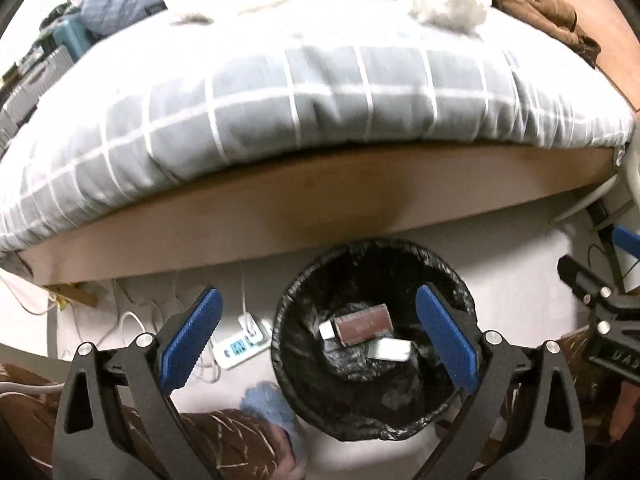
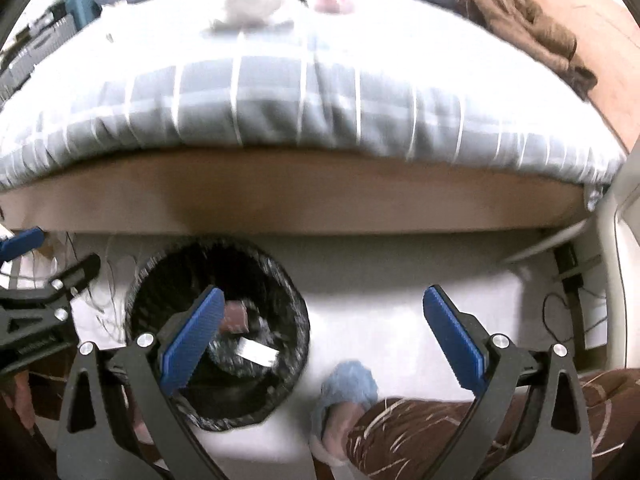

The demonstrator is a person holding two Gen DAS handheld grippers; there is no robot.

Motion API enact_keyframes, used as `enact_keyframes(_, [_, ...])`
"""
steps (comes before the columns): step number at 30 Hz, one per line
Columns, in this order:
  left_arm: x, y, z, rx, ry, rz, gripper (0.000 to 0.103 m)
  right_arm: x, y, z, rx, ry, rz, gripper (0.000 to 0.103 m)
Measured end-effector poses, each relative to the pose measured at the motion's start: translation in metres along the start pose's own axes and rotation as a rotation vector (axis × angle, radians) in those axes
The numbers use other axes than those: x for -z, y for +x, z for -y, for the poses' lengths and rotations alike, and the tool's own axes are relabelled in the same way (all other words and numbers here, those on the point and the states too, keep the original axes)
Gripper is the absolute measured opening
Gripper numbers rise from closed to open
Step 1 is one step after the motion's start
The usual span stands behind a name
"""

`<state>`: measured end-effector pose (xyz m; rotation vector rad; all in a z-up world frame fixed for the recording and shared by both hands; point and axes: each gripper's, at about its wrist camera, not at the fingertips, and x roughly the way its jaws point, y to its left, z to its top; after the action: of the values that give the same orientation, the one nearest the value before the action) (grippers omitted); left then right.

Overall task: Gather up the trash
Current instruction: 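Raise both tools back over the bed toward the remaining trash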

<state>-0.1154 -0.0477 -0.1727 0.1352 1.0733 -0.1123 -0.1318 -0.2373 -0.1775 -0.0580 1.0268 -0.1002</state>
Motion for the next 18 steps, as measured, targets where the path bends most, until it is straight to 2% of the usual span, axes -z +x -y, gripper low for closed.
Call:
enact_keyframes(8, [-0.025,-0.037,-0.01,-0.003,-0.025,0.11,0.096,-0.035,-0.041,0.006,-0.019,0.028,0.159,0.096])
enact_keyframes(18, [-0.059,-0.067,-0.023,0.026,-0.06,0.191,0.096,-0.063,-0.066,0.009,-0.032,0.025,0.265,0.096])
